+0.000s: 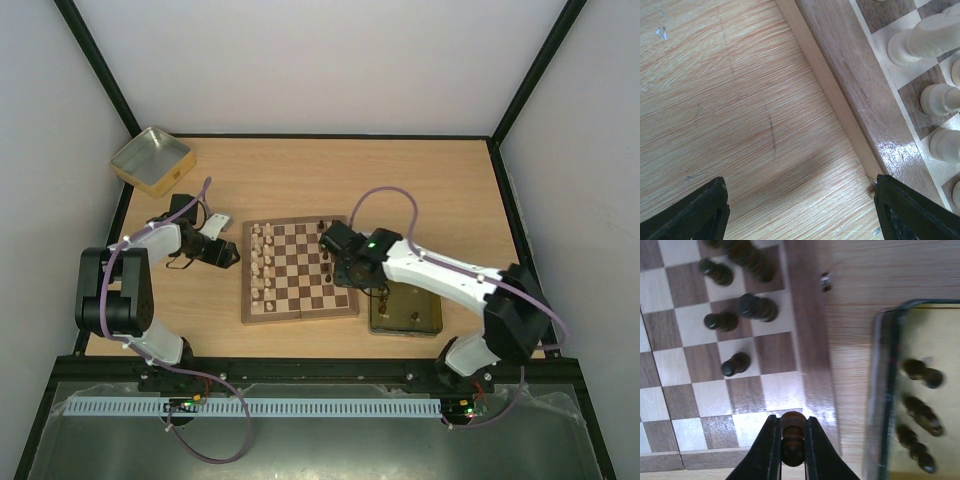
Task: Set up the chess pieces on the board
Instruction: Place the chess piece on the chessboard.
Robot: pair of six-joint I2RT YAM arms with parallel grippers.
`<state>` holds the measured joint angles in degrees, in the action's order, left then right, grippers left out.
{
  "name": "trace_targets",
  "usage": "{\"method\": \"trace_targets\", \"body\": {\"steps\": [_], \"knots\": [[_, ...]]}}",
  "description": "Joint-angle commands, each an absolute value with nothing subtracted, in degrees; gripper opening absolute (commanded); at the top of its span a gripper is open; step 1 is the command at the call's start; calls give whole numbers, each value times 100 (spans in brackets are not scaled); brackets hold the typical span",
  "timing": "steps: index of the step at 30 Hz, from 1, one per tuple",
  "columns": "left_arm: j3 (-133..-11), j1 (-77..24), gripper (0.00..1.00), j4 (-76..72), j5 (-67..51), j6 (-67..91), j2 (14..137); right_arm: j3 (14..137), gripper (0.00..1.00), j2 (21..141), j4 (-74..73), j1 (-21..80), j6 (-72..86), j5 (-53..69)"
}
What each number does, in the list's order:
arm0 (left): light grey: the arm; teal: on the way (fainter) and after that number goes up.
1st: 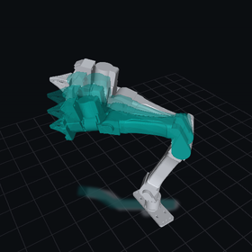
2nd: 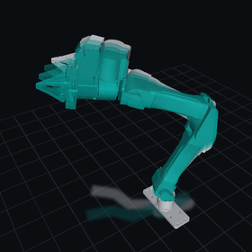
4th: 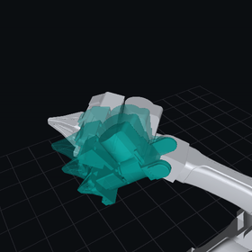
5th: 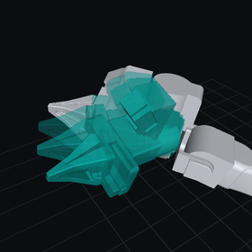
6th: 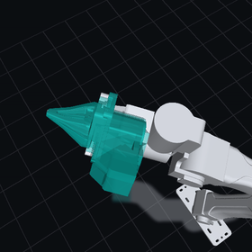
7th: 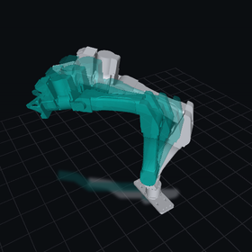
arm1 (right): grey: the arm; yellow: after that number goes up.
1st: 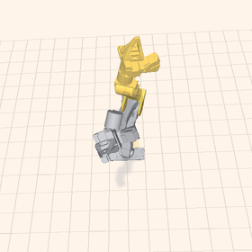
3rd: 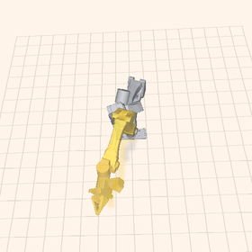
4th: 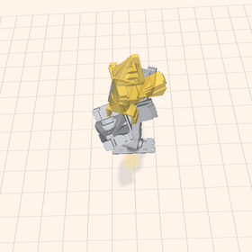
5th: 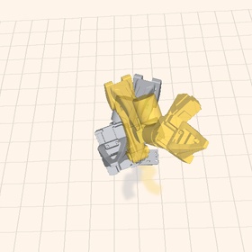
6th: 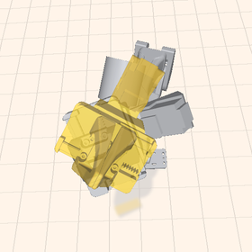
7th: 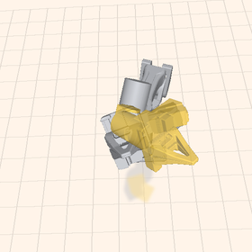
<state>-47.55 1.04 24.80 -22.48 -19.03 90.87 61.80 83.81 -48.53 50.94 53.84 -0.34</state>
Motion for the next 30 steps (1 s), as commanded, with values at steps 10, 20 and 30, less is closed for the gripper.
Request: {"method": "trace_targets", "body": {"steps": [10,20,30], "knots": [[-4746,119,79,2566,-2320,-1961,9083,6746,8,9552,-4235,5499,5242,351],[-4751,123,80,2566,-2340,-1969,9088,6829,8,9842,-4188,5499,5142,480],[-4756,124,80,2575,-2353,-1977,9105,6834,11,9939,-4246,5496,5089,440]]}}
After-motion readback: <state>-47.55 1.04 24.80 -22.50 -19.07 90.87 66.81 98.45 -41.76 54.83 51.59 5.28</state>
